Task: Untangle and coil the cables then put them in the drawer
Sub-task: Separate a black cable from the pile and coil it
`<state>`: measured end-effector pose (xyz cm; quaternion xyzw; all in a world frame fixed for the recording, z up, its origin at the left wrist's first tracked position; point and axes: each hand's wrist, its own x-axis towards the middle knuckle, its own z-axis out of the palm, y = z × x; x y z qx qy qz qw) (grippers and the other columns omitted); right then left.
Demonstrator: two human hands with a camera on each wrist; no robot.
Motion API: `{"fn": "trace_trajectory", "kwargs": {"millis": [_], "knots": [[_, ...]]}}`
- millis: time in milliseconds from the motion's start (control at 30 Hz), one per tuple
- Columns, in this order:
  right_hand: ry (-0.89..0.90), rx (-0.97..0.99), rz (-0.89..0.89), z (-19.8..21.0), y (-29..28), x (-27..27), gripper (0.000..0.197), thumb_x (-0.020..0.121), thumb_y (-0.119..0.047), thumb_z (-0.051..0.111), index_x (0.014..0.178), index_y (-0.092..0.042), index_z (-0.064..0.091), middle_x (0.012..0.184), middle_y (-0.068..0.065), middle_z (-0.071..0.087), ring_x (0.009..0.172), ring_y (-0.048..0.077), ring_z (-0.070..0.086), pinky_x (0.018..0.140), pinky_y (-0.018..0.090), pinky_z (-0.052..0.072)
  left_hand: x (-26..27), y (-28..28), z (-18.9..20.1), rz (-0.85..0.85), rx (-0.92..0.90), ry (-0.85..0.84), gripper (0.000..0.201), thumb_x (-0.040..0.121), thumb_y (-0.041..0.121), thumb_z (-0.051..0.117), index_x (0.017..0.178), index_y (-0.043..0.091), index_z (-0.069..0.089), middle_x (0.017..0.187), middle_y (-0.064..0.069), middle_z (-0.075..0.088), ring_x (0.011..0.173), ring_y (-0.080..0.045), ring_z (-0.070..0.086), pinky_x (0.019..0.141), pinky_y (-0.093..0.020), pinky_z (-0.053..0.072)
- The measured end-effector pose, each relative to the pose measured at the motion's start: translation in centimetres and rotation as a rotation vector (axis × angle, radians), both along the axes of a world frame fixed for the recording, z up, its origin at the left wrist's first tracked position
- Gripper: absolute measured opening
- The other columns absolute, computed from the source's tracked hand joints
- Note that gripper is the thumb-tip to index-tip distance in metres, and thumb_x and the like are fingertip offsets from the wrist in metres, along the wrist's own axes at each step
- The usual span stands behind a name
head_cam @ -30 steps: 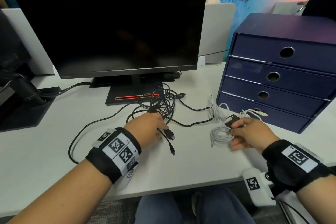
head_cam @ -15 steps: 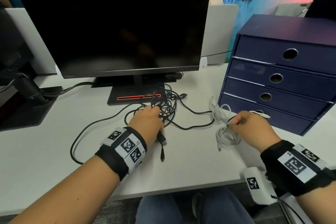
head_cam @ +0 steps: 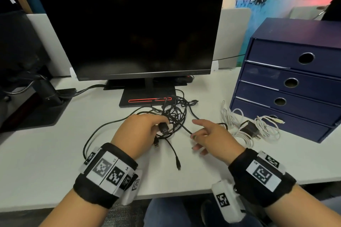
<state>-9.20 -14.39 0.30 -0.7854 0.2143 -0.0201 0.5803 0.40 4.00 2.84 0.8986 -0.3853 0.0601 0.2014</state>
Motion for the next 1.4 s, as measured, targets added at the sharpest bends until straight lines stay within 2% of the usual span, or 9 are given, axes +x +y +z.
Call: {"fn": "trace_trajectory", "kwargs": {"millis": [167, 267, 367, 567, 767, 900, 1033, 1233, 1400], "knots": [[0.025, 0.157, -0.004, -0.4, 1.1, 1.7, 0.051, 0.096, 0.003, 0.040, 0.142, -0.019, 0.037, 0.120, 0.015, 0.061, 0.078, 0.026, 0.065, 0.064, 0.033, 0.054, -1.2, 1.0, -0.2, -0.024, -0.153, 0.055, 0.042, 0.090, 0.002, 0.053, 0.104, 0.038, 0.070, 0.096, 0.017, 0.069, 0.084, -0.001, 0.058, 0.071, 0.000, 0.033], [0.077, -0.142, 0.073, -0.7, 1.3, 2.5, 0.042, 0.094, -0.007, 0.048, 0.136, -0.014, 0.047, 0.126, 0.017, 0.060, 0.104, 0.034, 0.062, 0.090, 0.042, 0.053, -1.4, 1.4, -0.5, -0.037, -0.164, 0.071, 0.044, 0.090, 0.003, 0.053, 0.104, 0.041, 0.069, 0.096, 0.020, 0.069, 0.086, -0.001, 0.061, 0.071, 0.000, 0.035], [0.123, -0.266, 0.069, -0.5, 1.4, 3.1, 0.037, 0.095, -0.017, 0.050, 0.132, -0.016, 0.051, 0.126, 0.010, 0.061, 0.115, 0.028, 0.058, 0.097, 0.036, 0.047, -1.4, 1.7, -0.3, -0.043, -0.113, 0.101, 0.053, 0.087, -0.005, 0.046, 0.105, 0.040, 0.069, 0.107, 0.019, 0.069, 0.100, -0.004, 0.061, 0.074, 0.003, 0.033], [-0.143, -0.081, -0.089, 1.1, 0.8, 3.3, 0.003, 0.092, -0.017, 0.061, 0.092, -0.017, 0.063, 0.085, 0.004, 0.075, 0.080, 0.016, 0.071, 0.073, 0.026, 0.051, -1.4, 2.0, -0.6, -0.007, -0.125, 0.210, 0.051, 0.086, 0.000, 0.044, 0.107, 0.041, 0.068, 0.124, 0.022, 0.061, 0.116, 0.002, 0.052, 0.088, 0.002, 0.028], [-0.272, -0.172, -0.101, 3.4, 0.3, 3.1, 0.012, 0.094, -0.015, 0.055, 0.084, -0.015, 0.061, 0.059, 0.005, 0.064, 0.050, 0.016, 0.062, 0.046, 0.013, 0.041, -1.3, 1.7, -0.7, 0.109, -0.382, 0.194, 0.032, 0.090, 0.010, 0.050, 0.103, 0.038, 0.043, 0.081, 0.012, 0.065, 0.073, 0.003, 0.056, 0.060, -0.009, 0.041], [-0.308, -0.168, -0.086, 4.0, 0.0, 2.5, 0.017, 0.096, -0.012, 0.052, 0.082, -0.017, 0.061, 0.054, 0.006, 0.056, 0.047, 0.018, 0.056, 0.047, 0.017, 0.044, -1.3, 1.8, -0.3, 0.213, -0.596, 0.139, 0.025, 0.086, 0.023, 0.064, 0.095, 0.027, 0.040, 0.074, 0.004, 0.057, 0.066, -0.003, 0.054, 0.057, -0.017, 0.042], [-0.324, -0.169, -0.016, 4.3, 0.5, 1.7, 0.016, 0.096, -0.016, 0.054, 0.082, -0.016, 0.063, 0.048, 0.001, 0.053, 0.050, 0.021, 0.060, 0.048, 0.019, 0.048, -1.7, 1.8, 0.1, 0.170, -0.590, 0.223, 0.033, 0.082, 0.040, 0.067, 0.106, 0.032, 0.045, 0.095, 0.014, 0.059, 0.086, 0.003, 0.059, 0.072, -0.020, 0.047], [-0.381, -0.208, 0.095, 4.5, 1.7, 1.0, 0.015, 0.096, -0.016, 0.053, 0.087, -0.012, 0.063, 0.044, -0.004, 0.054, 0.051, 0.017, 0.061, 0.054, 0.015, 0.049, -2.3, 0.6, 0.1, 0.112, -0.495, 0.194, 0.019, 0.088, 0.025, 0.064, 0.099, 0.033, 0.051, 0.077, 0.012, 0.061, 0.073, 0.006, 0.056, 0.060, -0.008, 0.042], [-0.393, -0.203, -0.038, 4.4, -0.1, 1.4, 0.022, 0.100, -0.019, 0.044, 0.086, -0.016, 0.061, 0.042, -0.005, 0.048, 0.047, 0.011, 0.057, 0.076, 0.046, 0.057, -1.5, 0.8, 0.7, 0.147, -0.504, 0.237, 0.014, 0.099, 0.021, 0.042, 0.096, 0.029, 0.052, 0.069, 0.003, 0.062, 0.067, -0.007, 0.059, 0.061, -0.021, 0.046]]}}
